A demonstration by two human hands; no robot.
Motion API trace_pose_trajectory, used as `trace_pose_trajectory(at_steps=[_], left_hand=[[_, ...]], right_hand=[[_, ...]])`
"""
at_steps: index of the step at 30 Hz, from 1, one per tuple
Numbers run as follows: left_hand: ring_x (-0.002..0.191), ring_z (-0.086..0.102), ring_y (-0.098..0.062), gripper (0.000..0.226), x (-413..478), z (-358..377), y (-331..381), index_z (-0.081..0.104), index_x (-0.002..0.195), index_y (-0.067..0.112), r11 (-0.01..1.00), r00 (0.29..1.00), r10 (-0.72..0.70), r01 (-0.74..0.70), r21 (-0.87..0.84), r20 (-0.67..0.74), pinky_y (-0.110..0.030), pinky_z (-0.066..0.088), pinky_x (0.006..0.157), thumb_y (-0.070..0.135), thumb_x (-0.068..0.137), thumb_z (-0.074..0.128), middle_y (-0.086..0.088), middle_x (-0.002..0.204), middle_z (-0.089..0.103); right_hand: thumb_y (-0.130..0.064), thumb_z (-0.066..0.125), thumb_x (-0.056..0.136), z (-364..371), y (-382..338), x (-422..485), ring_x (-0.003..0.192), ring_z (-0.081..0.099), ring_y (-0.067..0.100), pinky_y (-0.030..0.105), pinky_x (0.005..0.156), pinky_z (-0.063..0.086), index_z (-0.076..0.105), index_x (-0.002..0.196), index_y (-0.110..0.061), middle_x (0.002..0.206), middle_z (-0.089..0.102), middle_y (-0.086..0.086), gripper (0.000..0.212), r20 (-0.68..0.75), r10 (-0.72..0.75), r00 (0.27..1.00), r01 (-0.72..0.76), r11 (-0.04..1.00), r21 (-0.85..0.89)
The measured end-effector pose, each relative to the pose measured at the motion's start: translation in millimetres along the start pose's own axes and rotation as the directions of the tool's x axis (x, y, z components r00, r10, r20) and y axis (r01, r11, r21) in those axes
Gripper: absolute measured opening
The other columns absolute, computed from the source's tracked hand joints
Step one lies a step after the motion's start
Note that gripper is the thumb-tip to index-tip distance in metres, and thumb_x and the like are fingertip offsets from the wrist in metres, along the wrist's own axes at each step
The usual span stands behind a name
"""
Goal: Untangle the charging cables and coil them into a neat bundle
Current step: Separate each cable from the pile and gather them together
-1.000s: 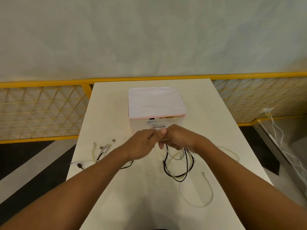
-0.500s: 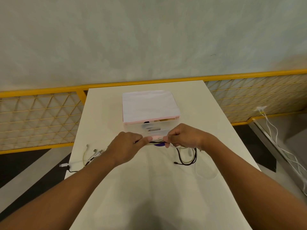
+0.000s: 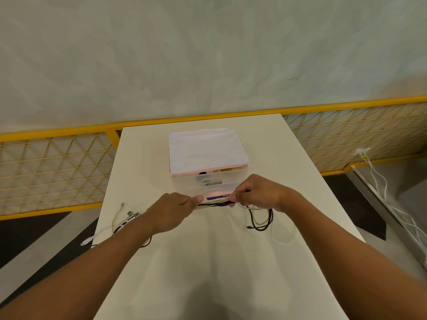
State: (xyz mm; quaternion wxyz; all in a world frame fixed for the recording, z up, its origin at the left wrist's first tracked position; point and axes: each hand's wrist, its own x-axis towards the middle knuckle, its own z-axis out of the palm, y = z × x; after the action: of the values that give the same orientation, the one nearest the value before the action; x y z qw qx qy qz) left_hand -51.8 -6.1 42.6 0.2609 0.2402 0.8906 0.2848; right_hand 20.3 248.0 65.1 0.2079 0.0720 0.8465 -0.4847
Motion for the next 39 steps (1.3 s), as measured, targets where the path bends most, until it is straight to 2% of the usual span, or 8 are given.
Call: trace_pose_trajectory(at_steps=[8, 11, 13, 17, 21, 26, 34, 39], left_hand=[[0.061, 0.06, -0.014, 0.072, 8.3, -2.5, 34.9, 0.069, 0.093, 0.012, 0.994, 0.964, -0.008, 0.036, -0.101, 0.266, -0.029, 0.052, 0.071, 0.073, 0.094, 0.029, -0.001, 0.067, 0.066], [0.065, 0.054, -0.011, 0.07, 12.5, 9.1, 47.2, 0.071, 0.085, 0.017, 0.99, 0.985, 0.048, -0.024, -0.141, 0.165, -0.025, 0.044, 0.067, 0.074, 0.093, 0.031, -0.002, 0.077, 0.068], [0.062, 0.048, -0.01, 0.064, 12.1, 11.1, 52.0, 0.065, 0.07, 0.018, 0.991, 0.997, 0.055, -0.047, -0.129, 0.06, -0.023, 0.038, 0.065, 0.067, 0.097, 0.034, 0.006, 0.065, 0.059], [0.046, 0.038, -0.006, 0.057, 8.7, 6.1, 52.4, 0.05, 0.058, 0.02, 0.989, 0.996, 0.072, -0.078, -0.122, -0.055, -0.019, 0.029, 0.052, 0.059, 0.098, 0.043, 0.015, 0.044, 0.043], [0.044, 0.03, -0.007, 0.057, 6.9, 0.9, 47.8, 0.042, 0.057, 0.015, 0.979, 0.992, 0.082, -0.099, -0.18, -0.1, -0.019, 0.024, 0.047, 0.056, 0.096, 0.053, 0.012, 0.045, 0.034], [0.043, 0.029, -0.008, 0.057, 6.4, -5.2, 43.8, 0.044, 0.054, 0.016, 0.98, 0.989, 0.072, -0.094, -0.174, -0.128, -0.021, 0.025, 0.048, 0.052, 0.094, 0.058, 0.011, 0.045, 0.034], [0.049, 0.03, -0.009, 0.057, 3.6, -5.8, 41.9, 0.046, 0.055, 0.016, 0.981, 0.991, 0.037, -0.061, -0.182, -0.129, -0.029, 0.028, 0.058, 0.057, 0.093, 0.056, 0.009, 0.049, 0.035], [0.044, 0.026, -0.009, 0.057, 1.8, -2.5, 48.9, 0.042, 0.053, 0.016, 0.971, 0.985, 0.005, -0.047, -0.236, -0.175, -0.026, 0.025, 0.052, 0.053, 0.094, 0.058, 0.009, 0.043, 0.029]], right_hand=[[-0.029, 0.064, 0.098, 11.5, -15.0, 0.5, 0.057, 0.041, 0.008, 0.03, 0.065, 0.039, 0.079, 0.077, -0.023, 0.054, 0.053, -0.014, 0.027, 0.013, -0.078, 0.997, 0.078, 0.997, -0.016], [-0.029, 0.06, 0.1, 15.9, -20.2, 0.3, 0.057, 0.044, 0.009, 0.027, 0.068, 0.047, 0.074, 0.068, -0.016, 0.066, 0.062, 0.004, 0.038, 0.042, -0.127, 0.991, 0.126, 0.992, 0.024], [-0.03, 0.06, 0.1, 11.6, -19.5, -2.7, 0.053, 0.042, 0.011, 0.023, 0.057, 0.038, 0.072, 0.065, -0.012, 0.068, 0.064, 0.01, 0.041, 0.024, -0.105, 0.994, 0.101, 0.987, 0.128], [-0.026, 0.06, 0.1, -3.6, -2.9, -6.6, 0.068, 0.061, 0.022, 0.036, 0.072, 0.049, 0.077, 0.082, -0.004, 0.078, 0.072, 0.015, 0.033, -0.033, -0.065, 0.997, 0.071, 0.967, 0.246], [-0.028, 0.062, 0.094, -13.9, 6.7, -13.1, 0.07, 0.058, 0.012, 0.029, 0.073, 0.042, 0.074, 0.069, -0.022, 0.073, 0.071, 0.002, 0.029, -0.01, -0.019, 1.0, 0.02, 0.988, 0.153], [-0.006, 0.067, 0.091, -21.5, 14.0, -13.3, 0.065, 0.058, 0.01, 0.016, 0.063, 0.047, 0.078, 0.09, -0.006, 0.077, 0.071, 0.004, 0.011, -0.069, -0.031, 0.997, 0.047, 0.971, 0.236], [-0.009, 0.072, 0.09, -19.2, 11.7, -9.0, 0.088, 0.07, 0.01, 0.022, 0.087, 0.056, 0.079, 0.103, -0.013, 0.094, 0.078, -0.002, 0.015, -0.086, -0.059, 0.995, 0.068, 0.991, 0.114], [-0.013, 0.085, 0.078, -6.1, 2.0, -5.8, 0.064, 0.059, 0.004, 0.018, 0.065, 0.047, 0.075, 0.086, -0.01, 0.066, 0.067, -0.013, 0.013, -0.201, -0.139, 0.97, 0.158, 0.984, 0.083]])
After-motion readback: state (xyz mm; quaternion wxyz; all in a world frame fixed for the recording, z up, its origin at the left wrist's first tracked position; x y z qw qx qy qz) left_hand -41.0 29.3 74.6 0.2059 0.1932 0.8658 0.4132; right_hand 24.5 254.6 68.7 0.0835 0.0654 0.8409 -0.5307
